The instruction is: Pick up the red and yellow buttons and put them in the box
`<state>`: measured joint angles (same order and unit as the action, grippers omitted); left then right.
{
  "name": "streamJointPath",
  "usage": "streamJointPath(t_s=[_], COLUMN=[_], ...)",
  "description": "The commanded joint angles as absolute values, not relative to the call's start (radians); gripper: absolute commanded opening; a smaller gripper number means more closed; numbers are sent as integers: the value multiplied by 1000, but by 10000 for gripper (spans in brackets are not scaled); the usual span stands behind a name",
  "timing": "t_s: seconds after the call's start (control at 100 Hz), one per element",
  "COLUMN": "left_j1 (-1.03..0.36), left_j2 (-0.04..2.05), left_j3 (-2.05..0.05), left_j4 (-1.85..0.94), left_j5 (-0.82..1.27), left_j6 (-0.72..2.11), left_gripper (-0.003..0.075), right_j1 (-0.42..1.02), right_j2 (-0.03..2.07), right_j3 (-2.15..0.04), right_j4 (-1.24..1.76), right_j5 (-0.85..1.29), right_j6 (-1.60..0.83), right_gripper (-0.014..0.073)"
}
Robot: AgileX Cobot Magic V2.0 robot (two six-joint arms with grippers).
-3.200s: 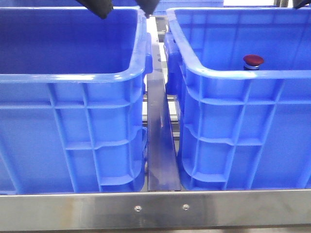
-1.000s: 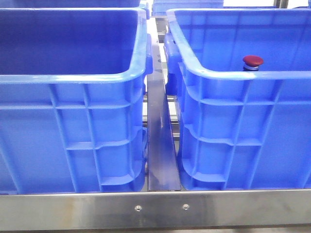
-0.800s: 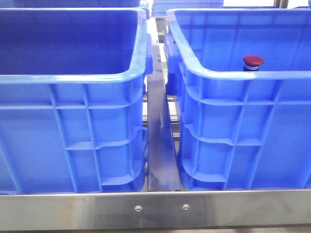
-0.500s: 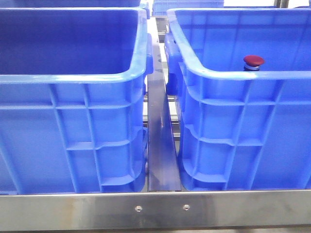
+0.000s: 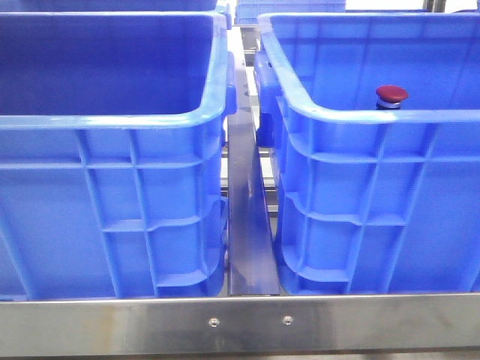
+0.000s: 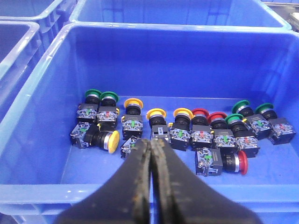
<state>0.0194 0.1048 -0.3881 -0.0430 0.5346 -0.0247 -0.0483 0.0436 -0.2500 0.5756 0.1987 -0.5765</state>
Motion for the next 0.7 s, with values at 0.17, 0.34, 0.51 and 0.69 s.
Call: streamJointPath(t_s=[0.17, 0.34, 0.51, 0.69], left_j1=[19, 19, 19, 19], left_j2=[117, 117, 91, 42], left_j3=[-413, -399, -350, -194], left_j4=[-46, -40, -42, -48], left_j5=[458, 460, 409, 172], left_j6=[-23, -23, -23, -23], left_gripper=[-20, -20, -20, -20], right_j1=[-54, -54, -54, -54], right_j2=[51, 51, 51, 51], right_j3=[-275, -275, -275, -275], right_j4=[583, 583, 583, 583], right_j5=[135, 135, 135, 135], right_j6=[-582, -582, -582, -582], right_gripper=[-74, -74, -74, -74])
